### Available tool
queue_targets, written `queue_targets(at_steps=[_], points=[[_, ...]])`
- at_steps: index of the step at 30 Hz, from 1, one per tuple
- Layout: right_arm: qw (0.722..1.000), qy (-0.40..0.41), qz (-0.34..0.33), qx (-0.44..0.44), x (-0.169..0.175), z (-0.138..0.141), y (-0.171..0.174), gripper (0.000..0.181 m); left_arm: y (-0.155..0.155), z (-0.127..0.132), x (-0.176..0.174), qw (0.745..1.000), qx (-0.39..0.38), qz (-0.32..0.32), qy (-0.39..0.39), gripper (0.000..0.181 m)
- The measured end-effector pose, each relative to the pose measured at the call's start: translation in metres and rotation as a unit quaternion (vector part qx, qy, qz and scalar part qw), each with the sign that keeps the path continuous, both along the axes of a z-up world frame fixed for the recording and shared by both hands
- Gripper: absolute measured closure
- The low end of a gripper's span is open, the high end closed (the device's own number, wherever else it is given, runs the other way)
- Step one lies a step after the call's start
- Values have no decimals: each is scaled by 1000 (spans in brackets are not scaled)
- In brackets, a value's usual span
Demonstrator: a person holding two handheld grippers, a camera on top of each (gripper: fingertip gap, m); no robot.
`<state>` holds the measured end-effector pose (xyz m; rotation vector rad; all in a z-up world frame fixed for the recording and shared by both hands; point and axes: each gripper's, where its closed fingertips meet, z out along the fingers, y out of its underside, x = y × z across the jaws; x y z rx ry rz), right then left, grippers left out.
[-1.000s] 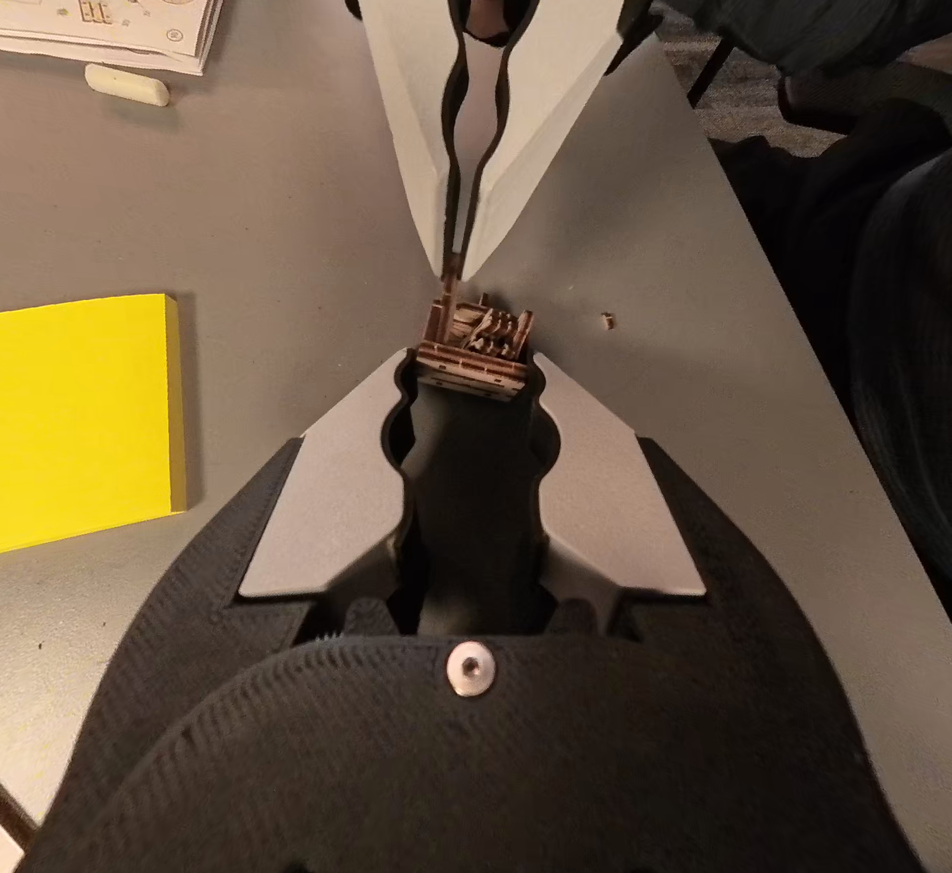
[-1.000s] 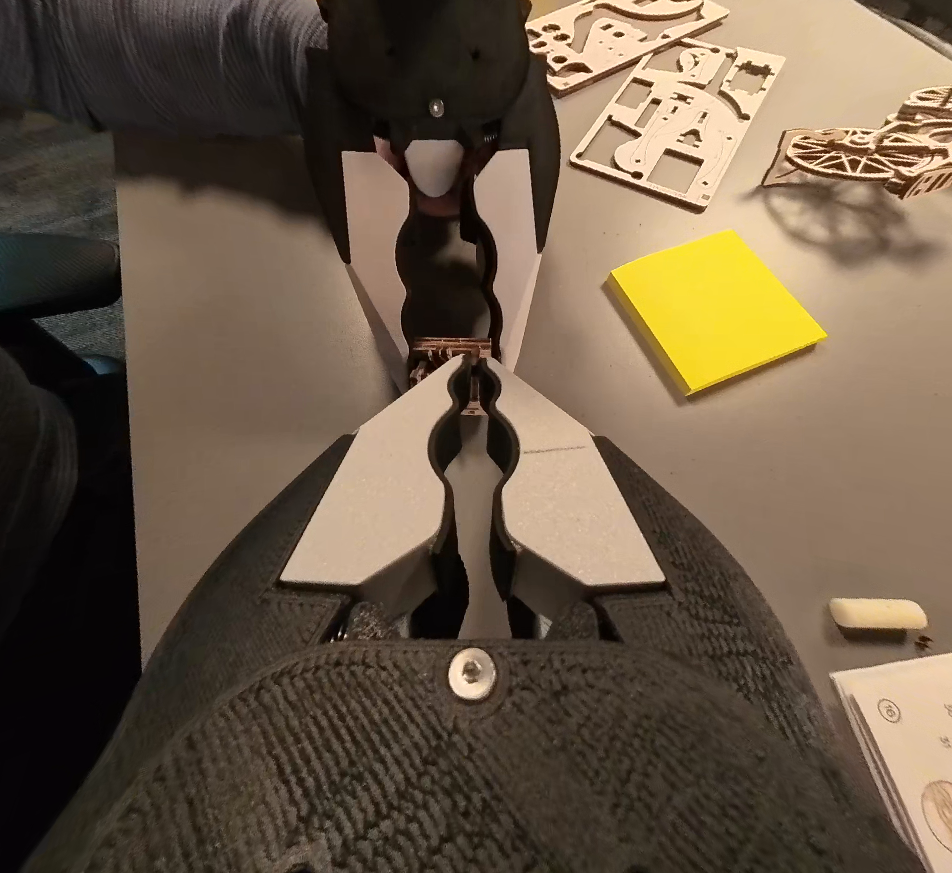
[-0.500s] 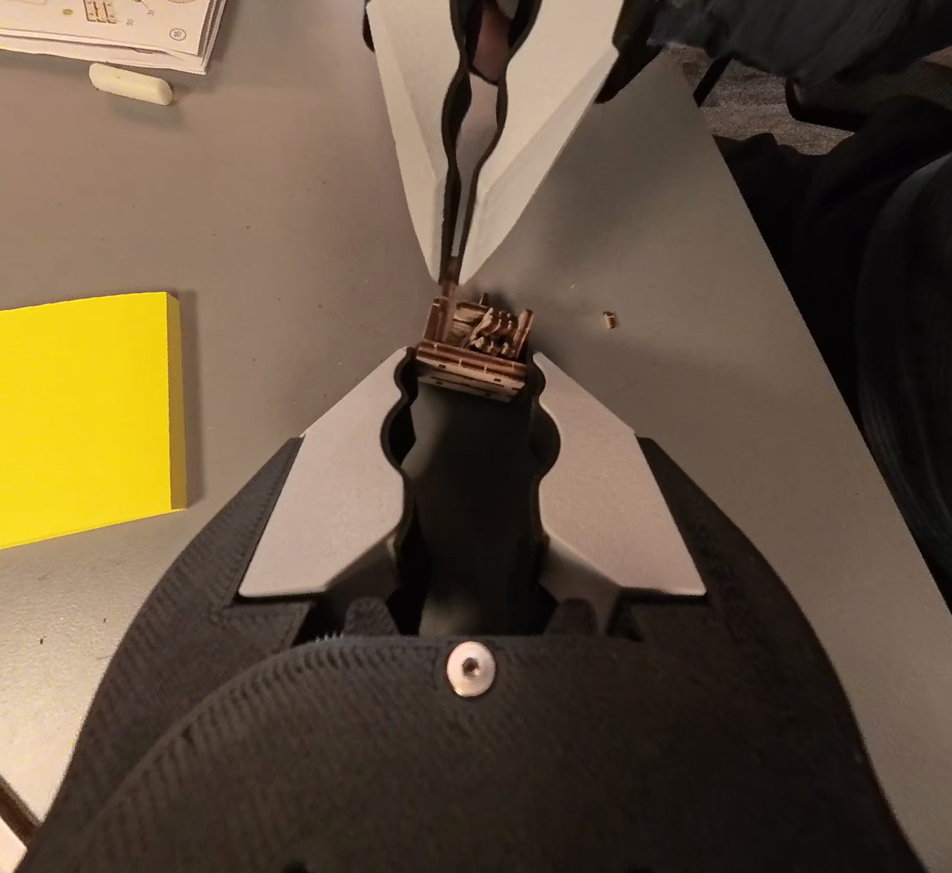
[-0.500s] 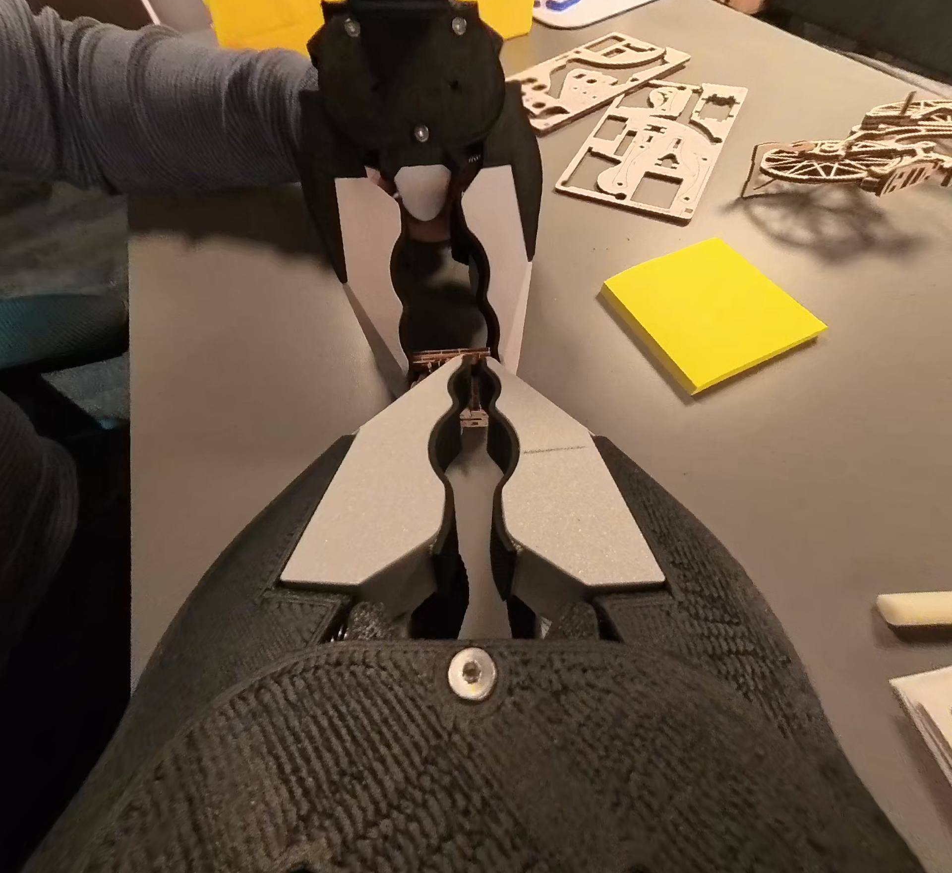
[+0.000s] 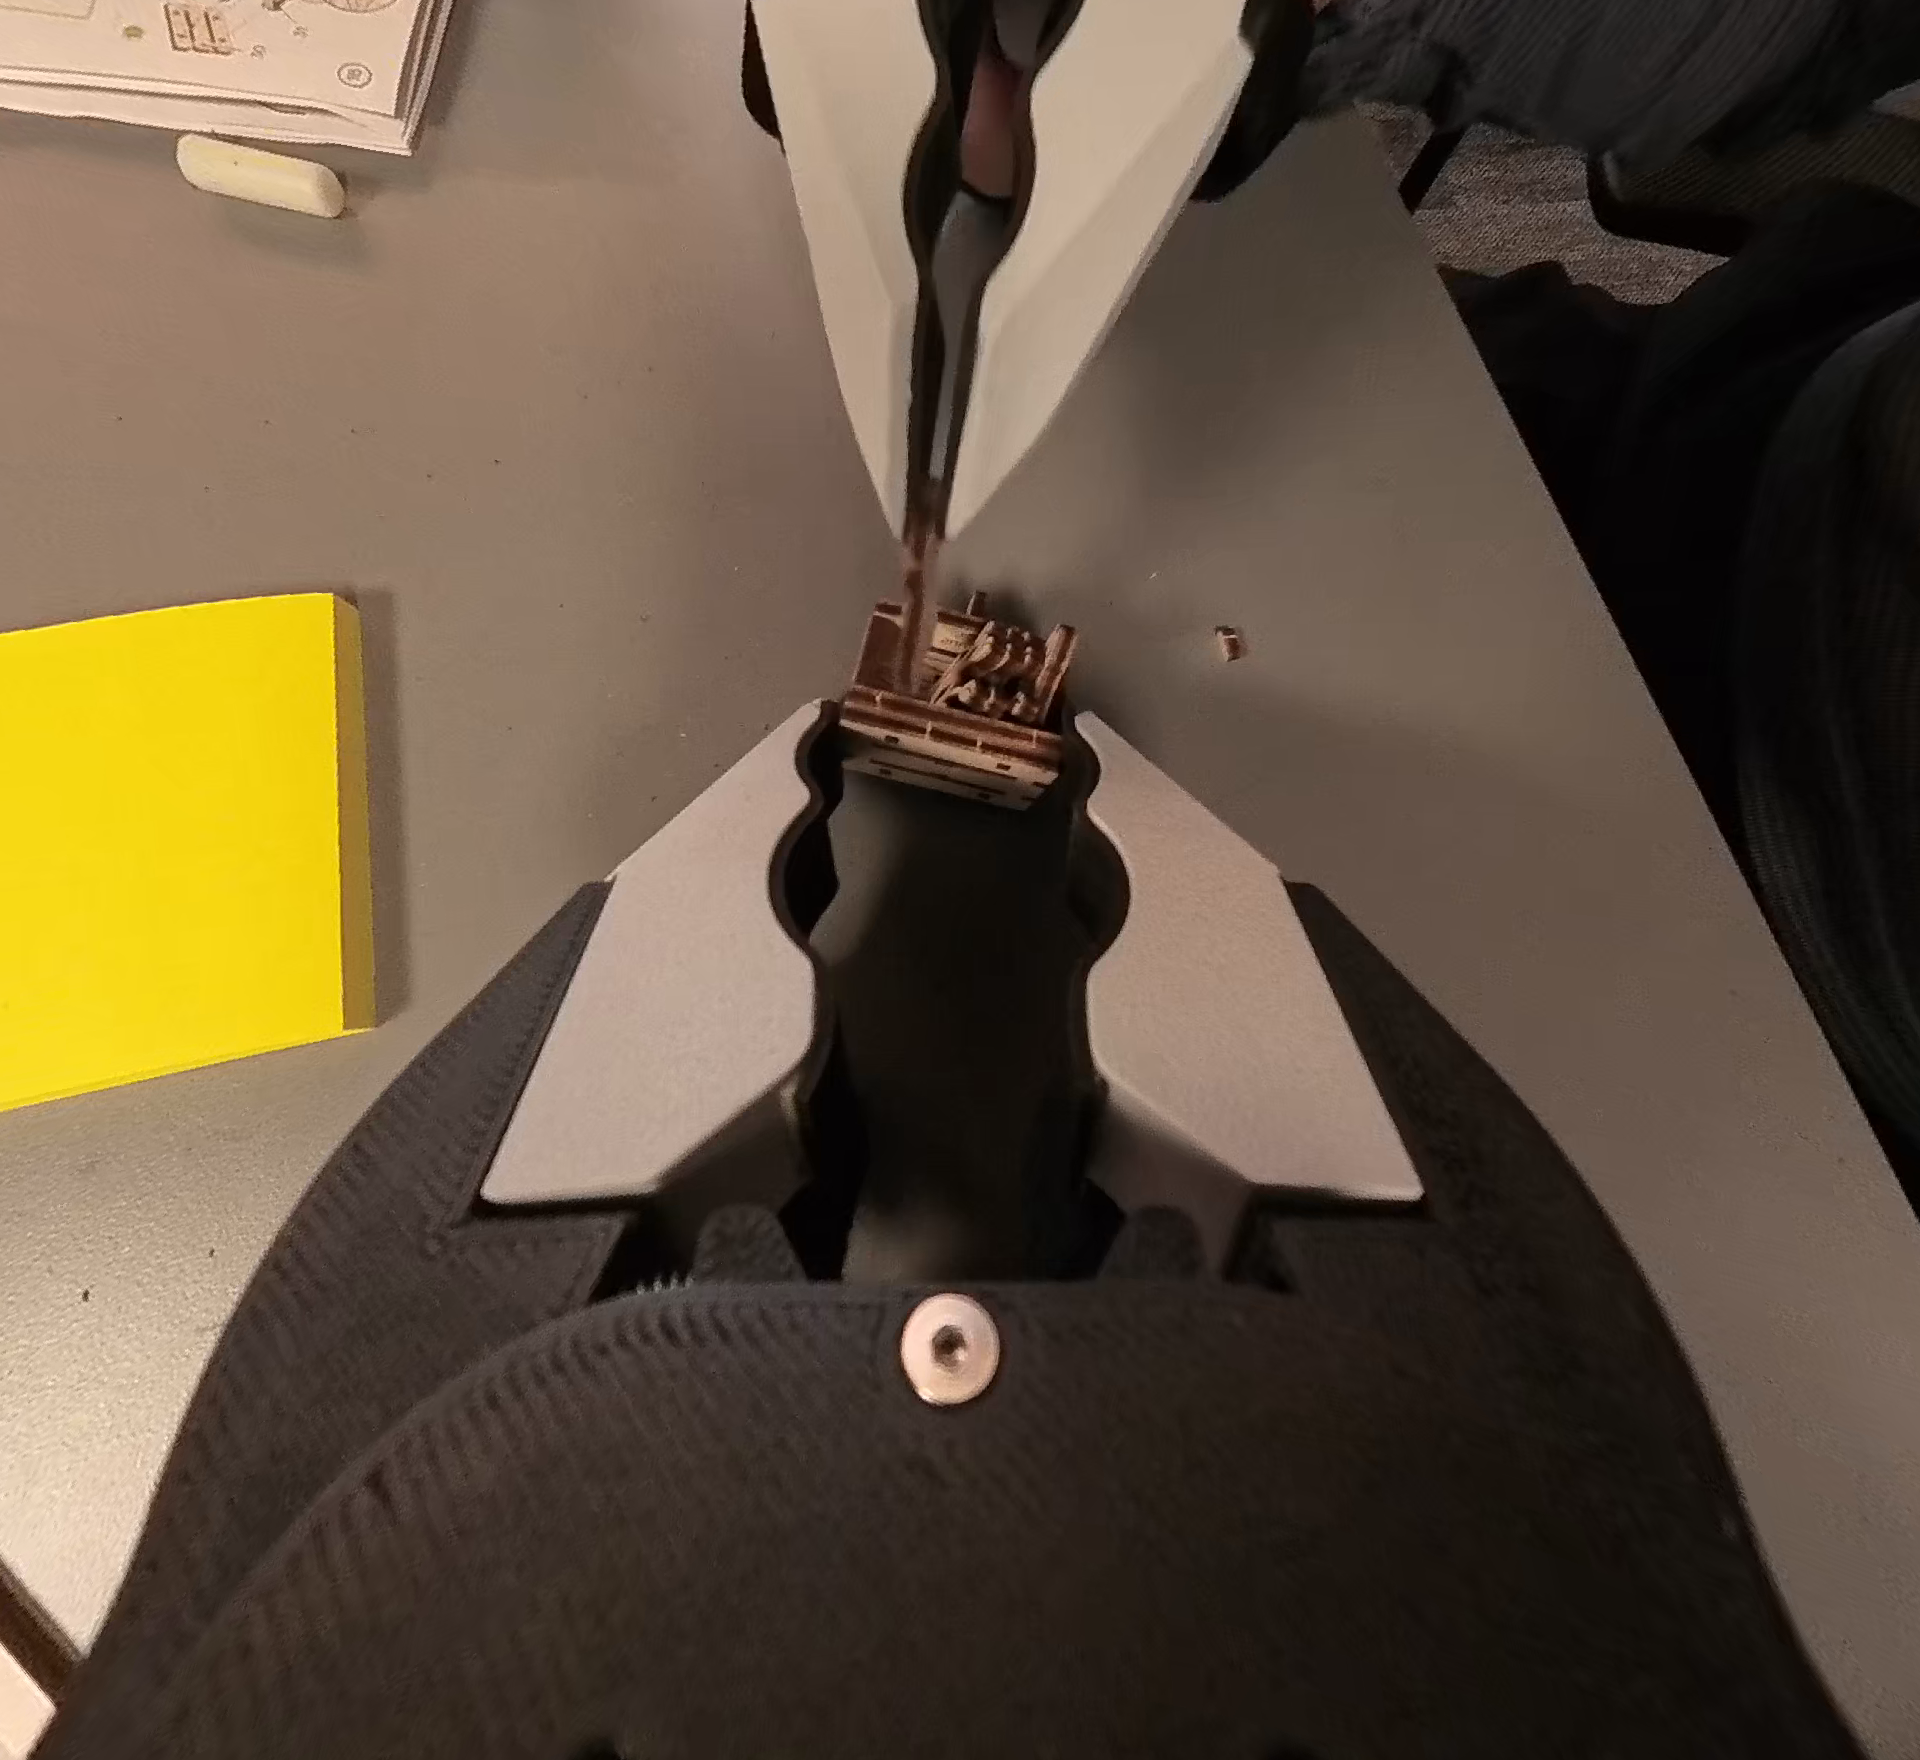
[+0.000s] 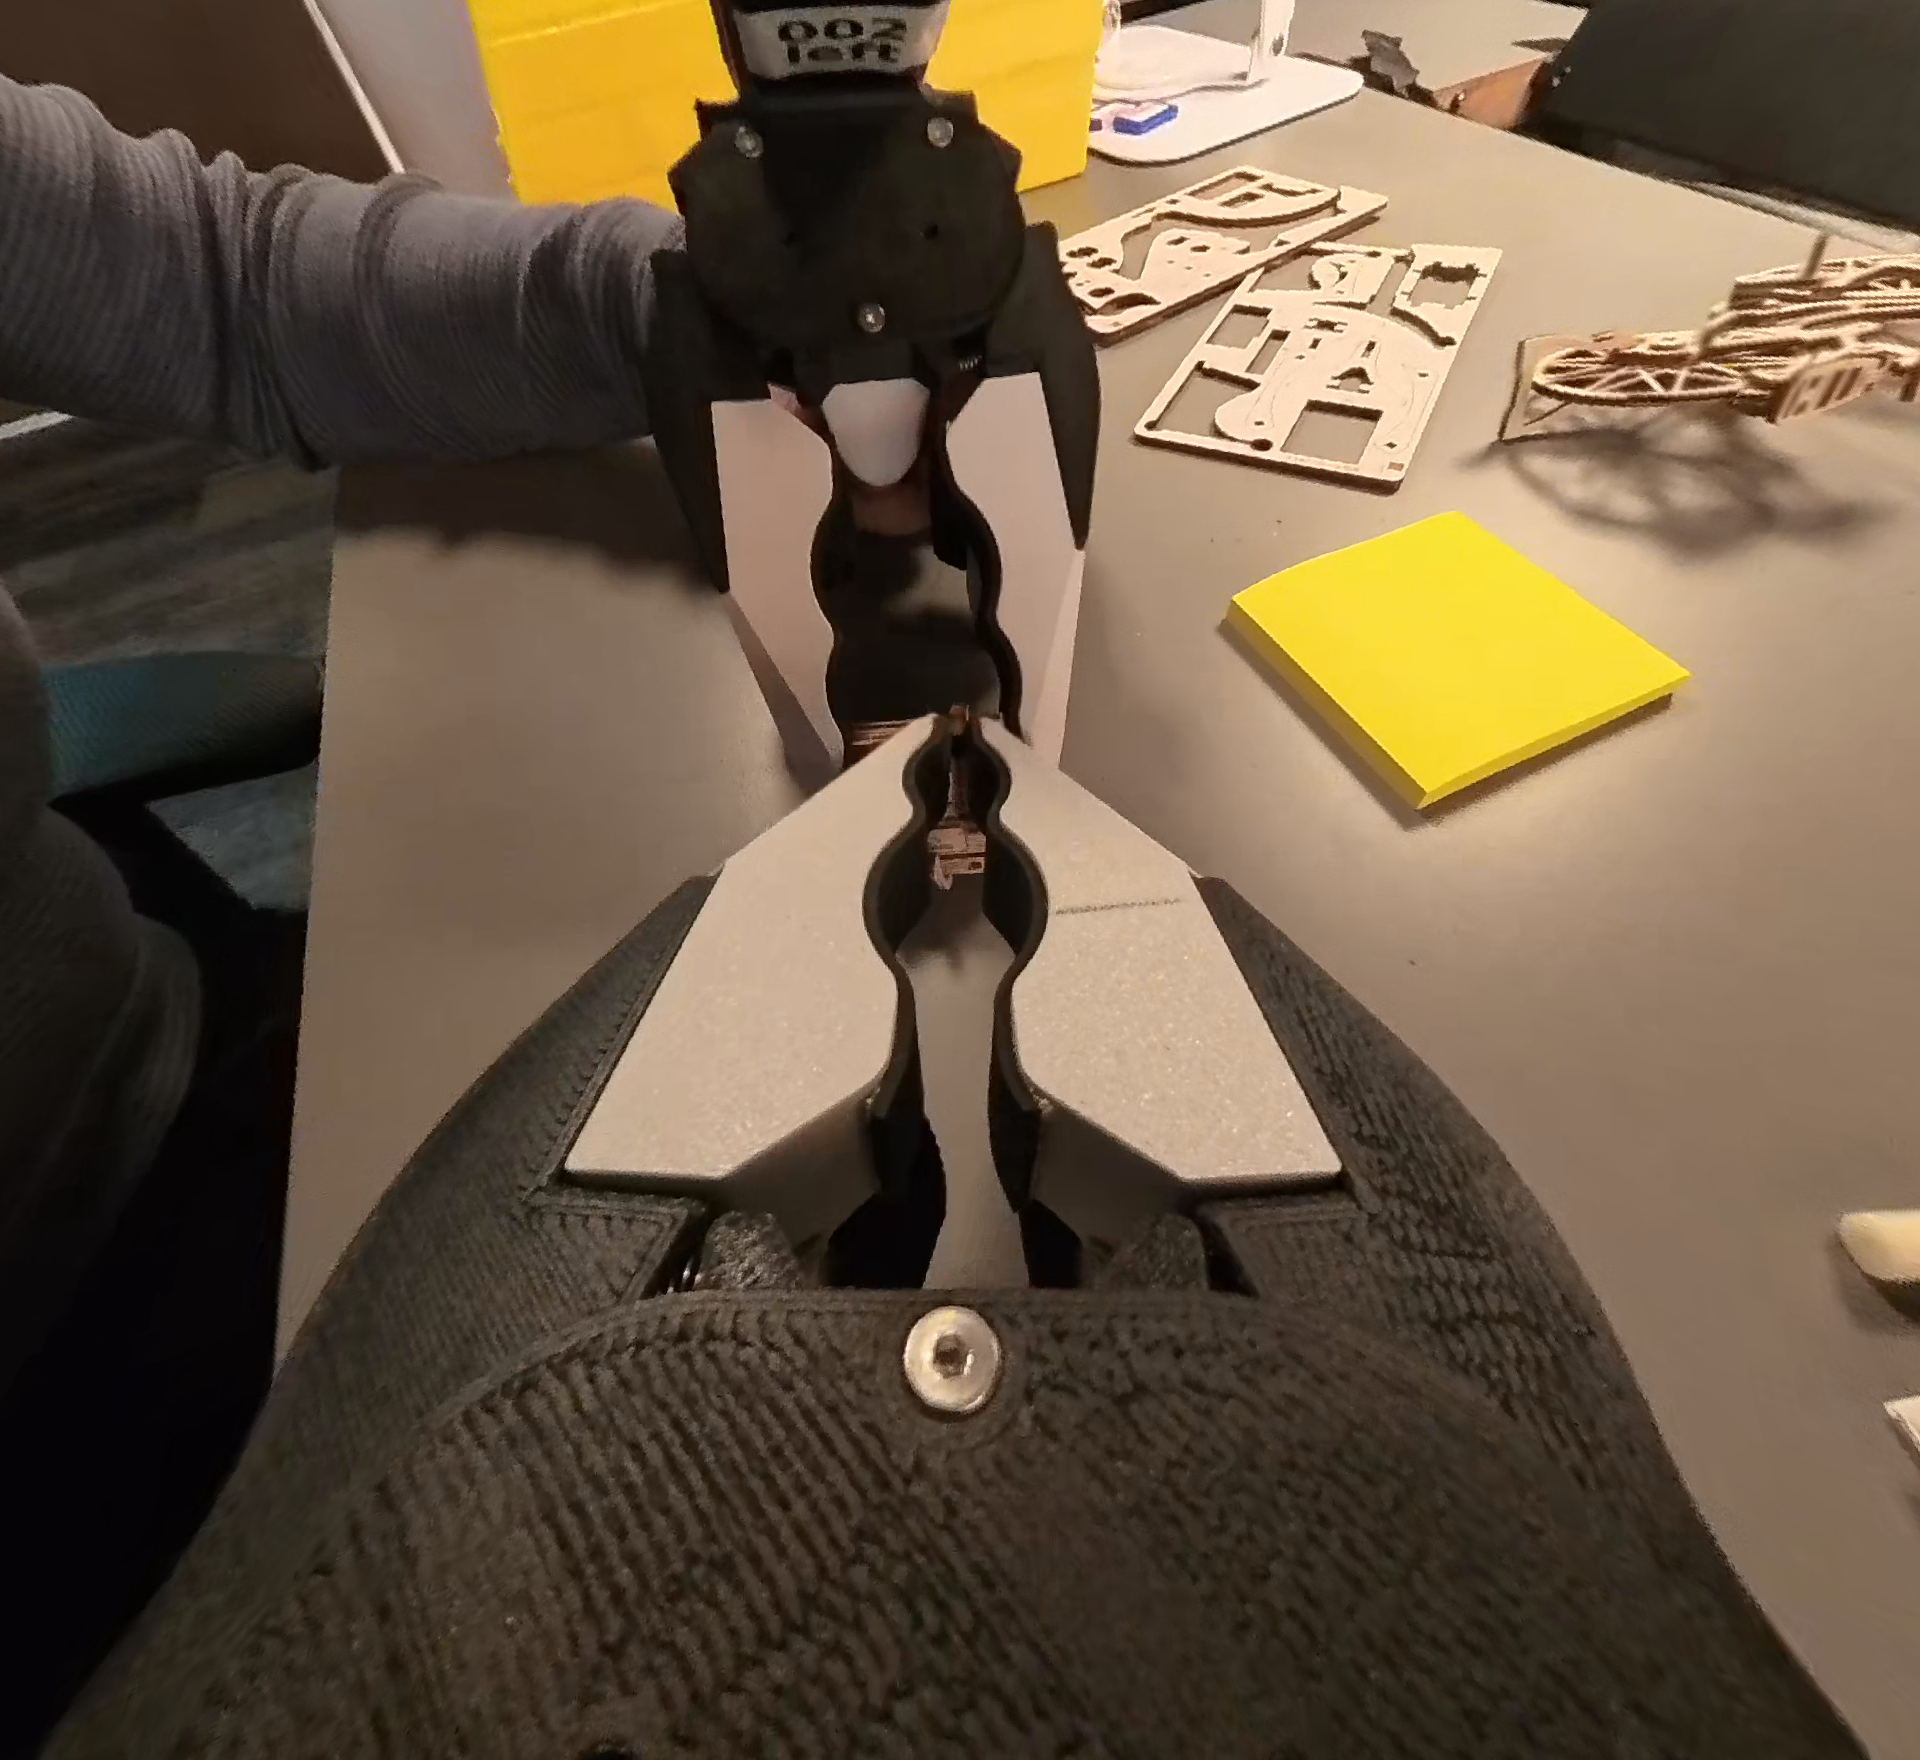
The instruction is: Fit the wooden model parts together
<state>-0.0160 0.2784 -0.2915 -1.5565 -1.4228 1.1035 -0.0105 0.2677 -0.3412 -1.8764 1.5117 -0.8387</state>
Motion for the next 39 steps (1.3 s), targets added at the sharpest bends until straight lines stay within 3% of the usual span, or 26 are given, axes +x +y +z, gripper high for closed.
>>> queue_targets(at_steps=[8, 22, 39], points=[[1000, -12, 12, -16, 3, -4, 1, 181, 0, 0, 0, 1000, 1, 0, 0, 140], [994, -91, -13, 62, 8, -18, 3, 181, 0, 0, 0, 1000, 2, -1, 0, 140], [987, -144, 33, 67, 8, -18, -1, 181, -2, 0, 0, 1000, 2, -6, 0, 141]])
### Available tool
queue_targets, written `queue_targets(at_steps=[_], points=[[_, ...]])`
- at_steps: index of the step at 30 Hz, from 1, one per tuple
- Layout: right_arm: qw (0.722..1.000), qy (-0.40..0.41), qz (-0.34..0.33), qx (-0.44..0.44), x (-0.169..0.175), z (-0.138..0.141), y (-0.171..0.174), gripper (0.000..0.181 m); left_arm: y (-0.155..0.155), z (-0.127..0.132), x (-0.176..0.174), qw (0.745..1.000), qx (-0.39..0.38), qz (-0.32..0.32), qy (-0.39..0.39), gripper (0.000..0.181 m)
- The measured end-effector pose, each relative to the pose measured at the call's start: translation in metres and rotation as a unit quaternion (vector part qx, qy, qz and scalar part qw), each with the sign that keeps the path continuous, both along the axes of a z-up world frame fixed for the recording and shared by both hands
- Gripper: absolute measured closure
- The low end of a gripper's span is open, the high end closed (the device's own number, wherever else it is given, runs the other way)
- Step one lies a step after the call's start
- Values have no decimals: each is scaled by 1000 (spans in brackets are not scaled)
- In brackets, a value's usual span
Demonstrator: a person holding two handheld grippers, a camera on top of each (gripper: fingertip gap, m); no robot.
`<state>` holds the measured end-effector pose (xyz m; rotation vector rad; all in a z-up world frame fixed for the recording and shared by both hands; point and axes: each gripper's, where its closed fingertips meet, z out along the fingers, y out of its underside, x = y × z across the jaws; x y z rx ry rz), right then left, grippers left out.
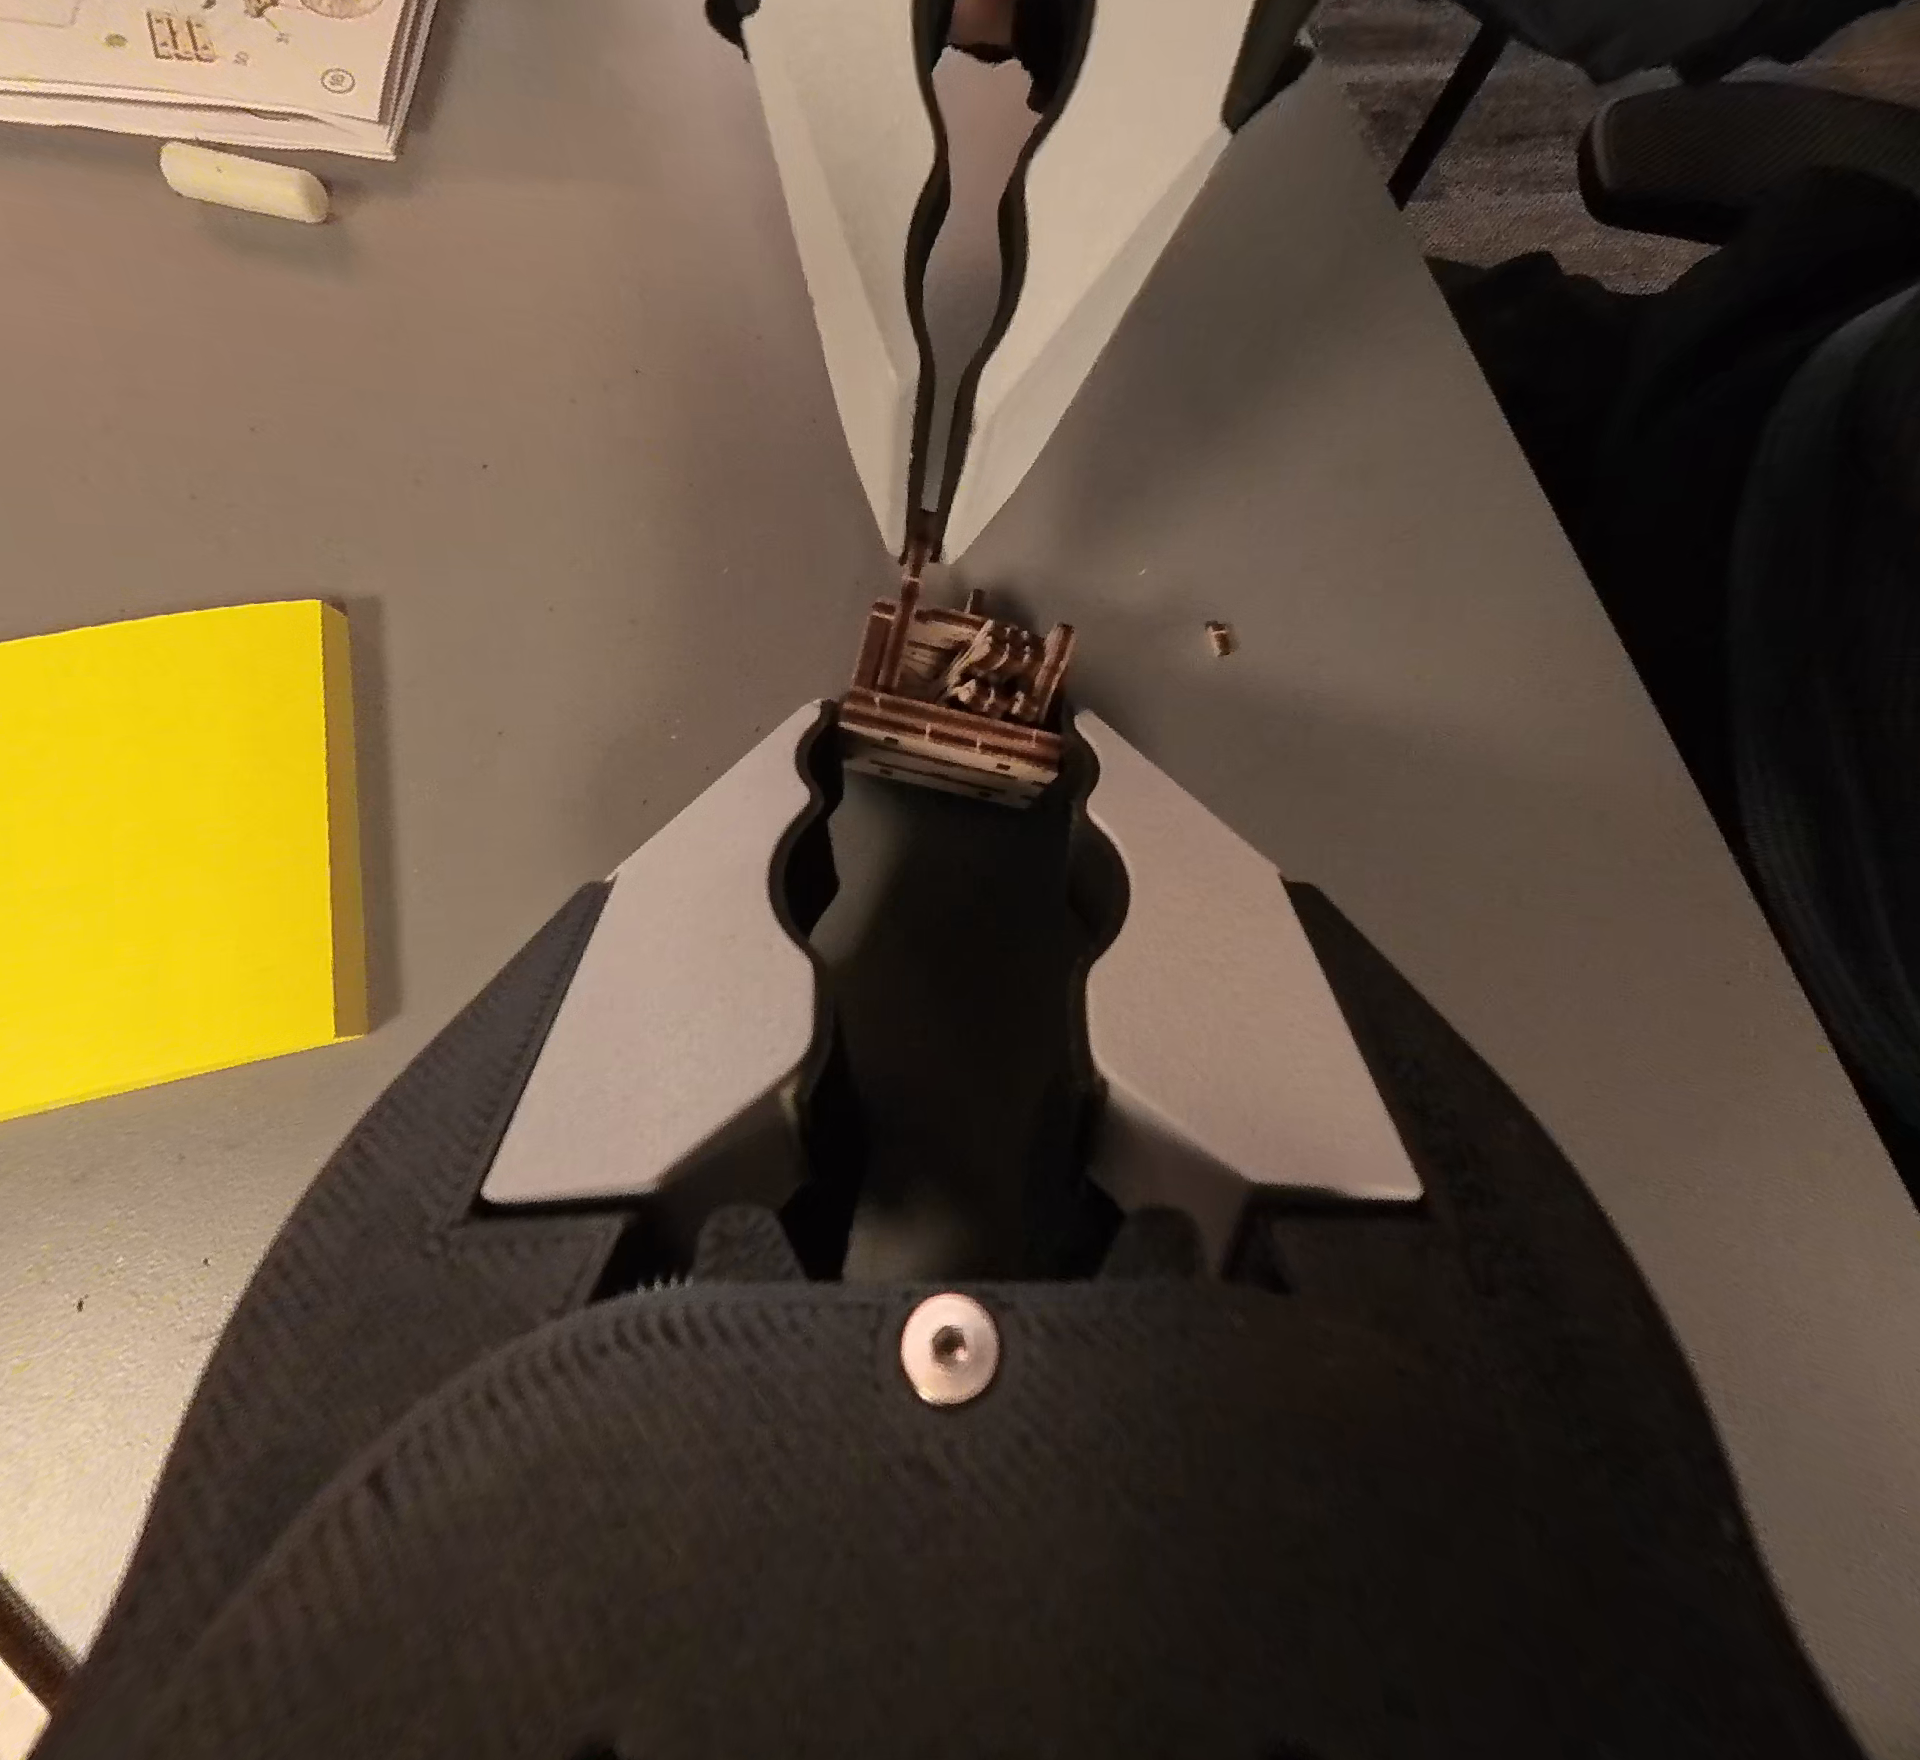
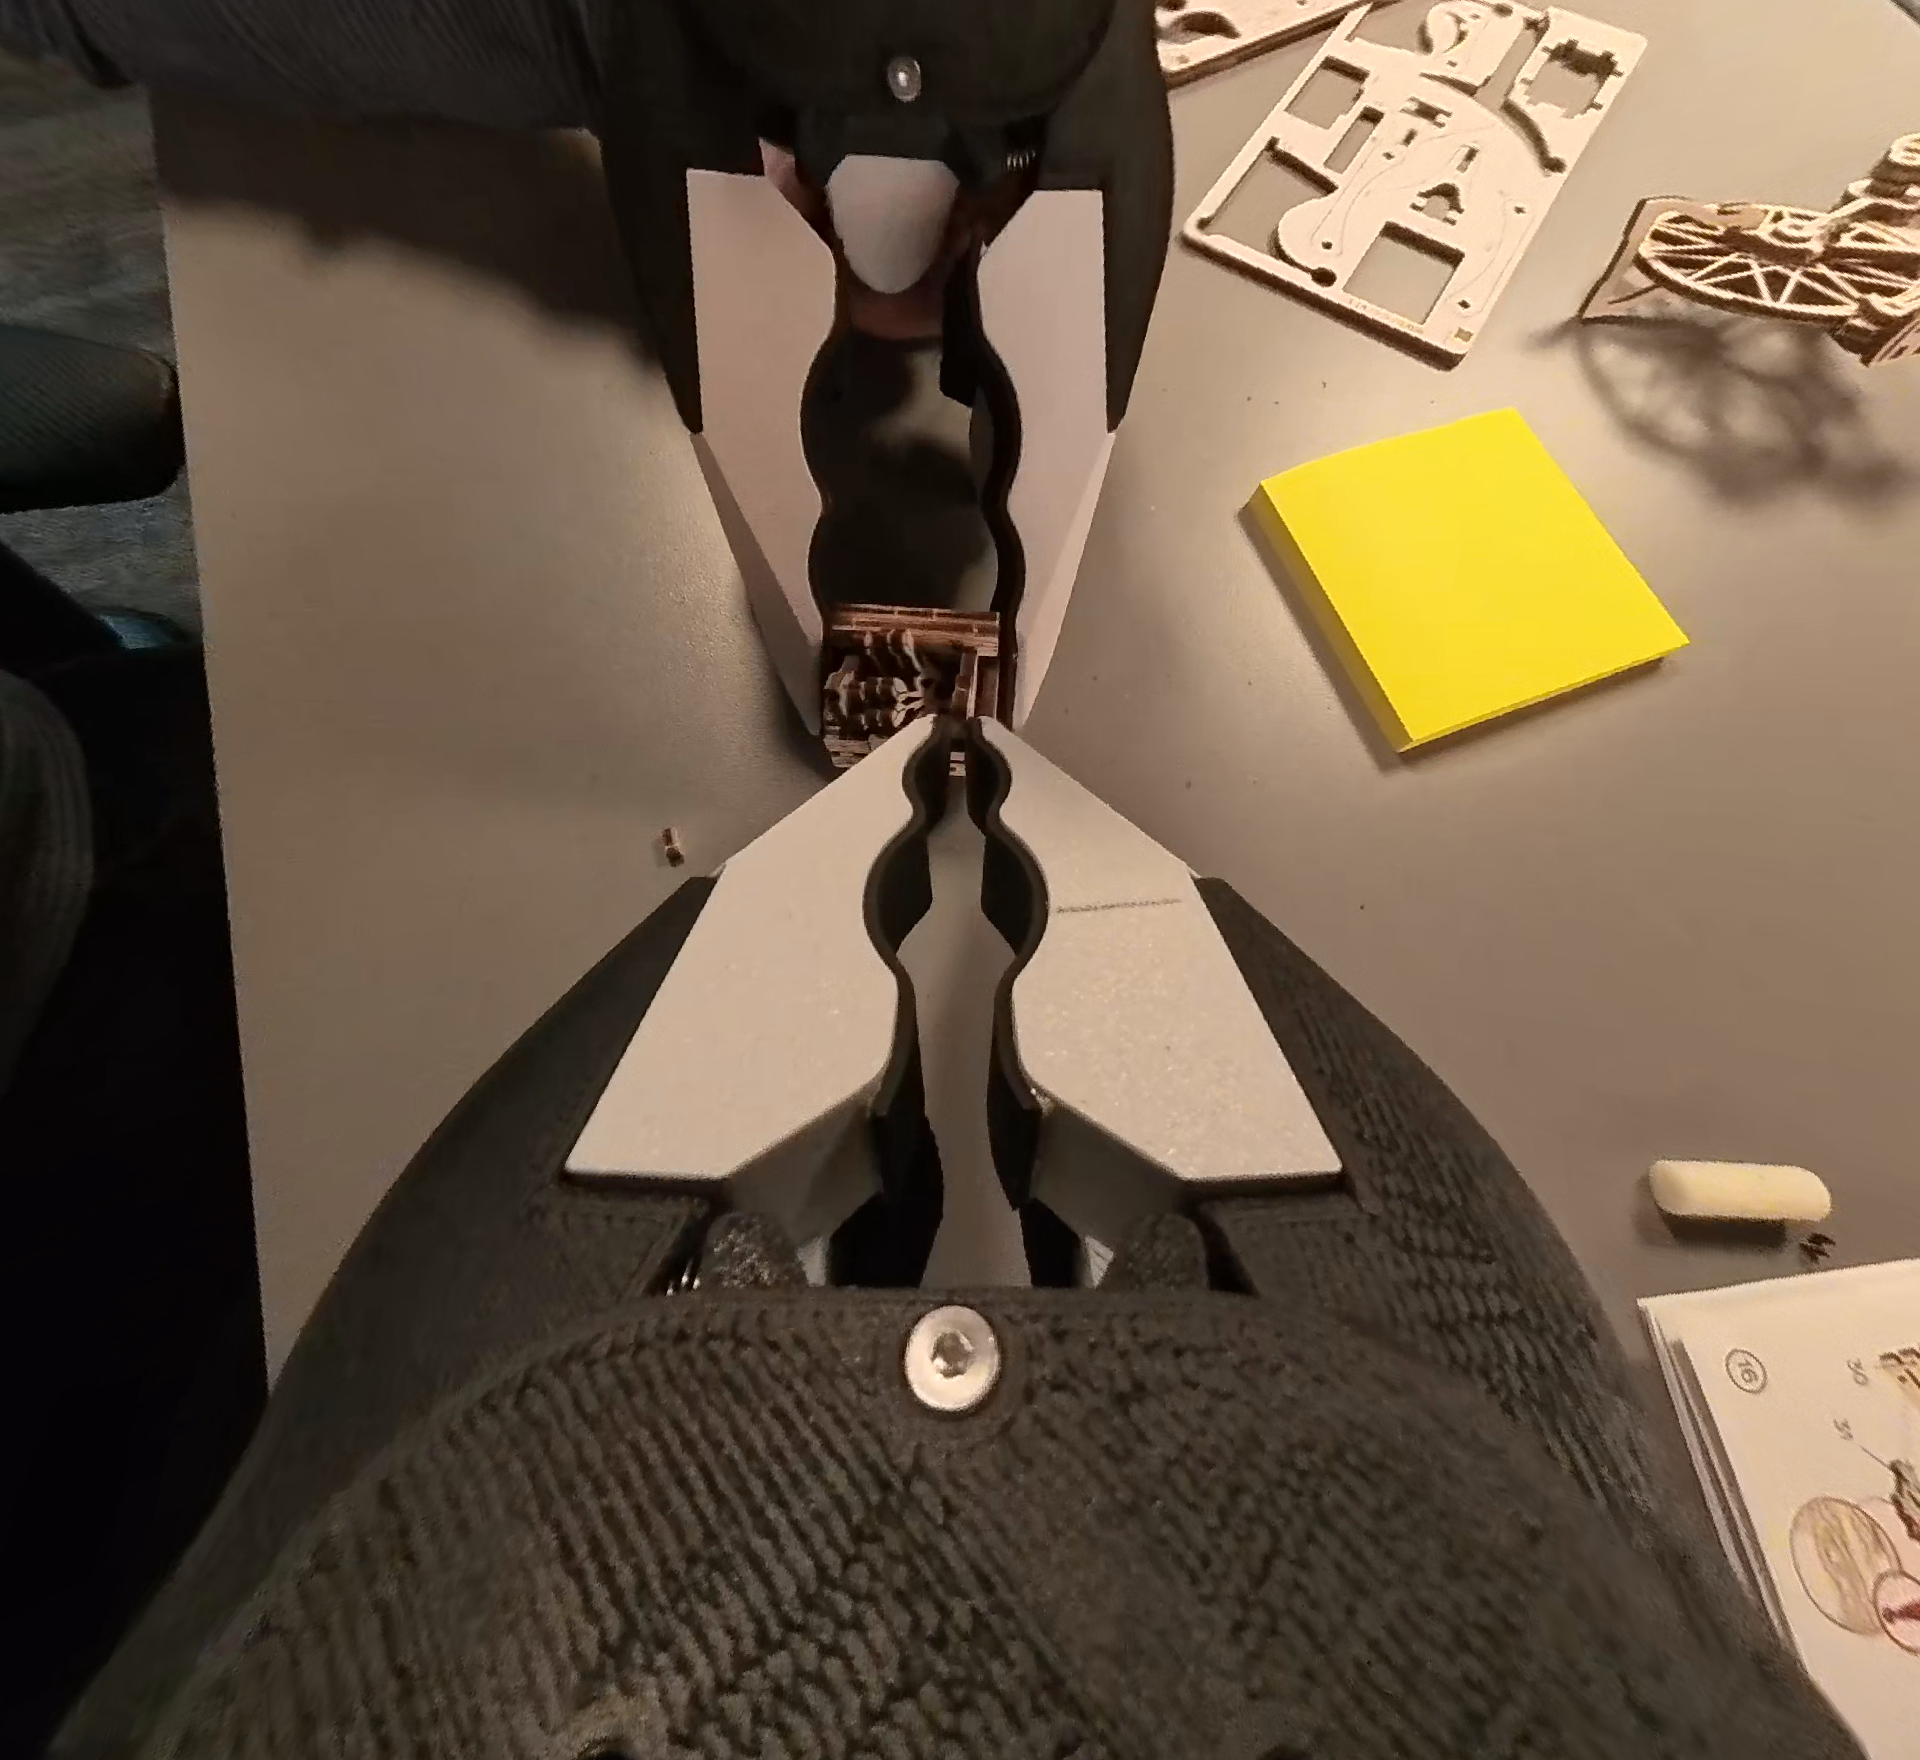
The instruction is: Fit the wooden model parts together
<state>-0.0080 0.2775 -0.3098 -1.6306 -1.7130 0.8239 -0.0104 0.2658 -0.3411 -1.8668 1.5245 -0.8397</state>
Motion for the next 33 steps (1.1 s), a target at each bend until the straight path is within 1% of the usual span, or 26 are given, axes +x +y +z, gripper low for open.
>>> queue_targets(at_steps=[12, 21, 26, 29, 33], points=[[997, -67, 44, 15, -4, -1, 2, 181, 0, 0, 0, 1000, 1, 0, 0, 141], [998, -55, 33, -8, -6, 1, 3, 181, 0, 0, 0, 1000, 2, 1, 0, 141], [999, -38, 35, -13, -7, 1, -1, 181, 1, 0, 0, 1000, 2, 1, 0, 141], [999, -21, 31, -8, -14, 4, -1, 181, 1, 0, 0, 1000, 1, 1, -1, 141], [999, -11, 31, -30, -16, 5, 0, 181, 1, 0, 0, 1000, 0, 1, -1, 141]])
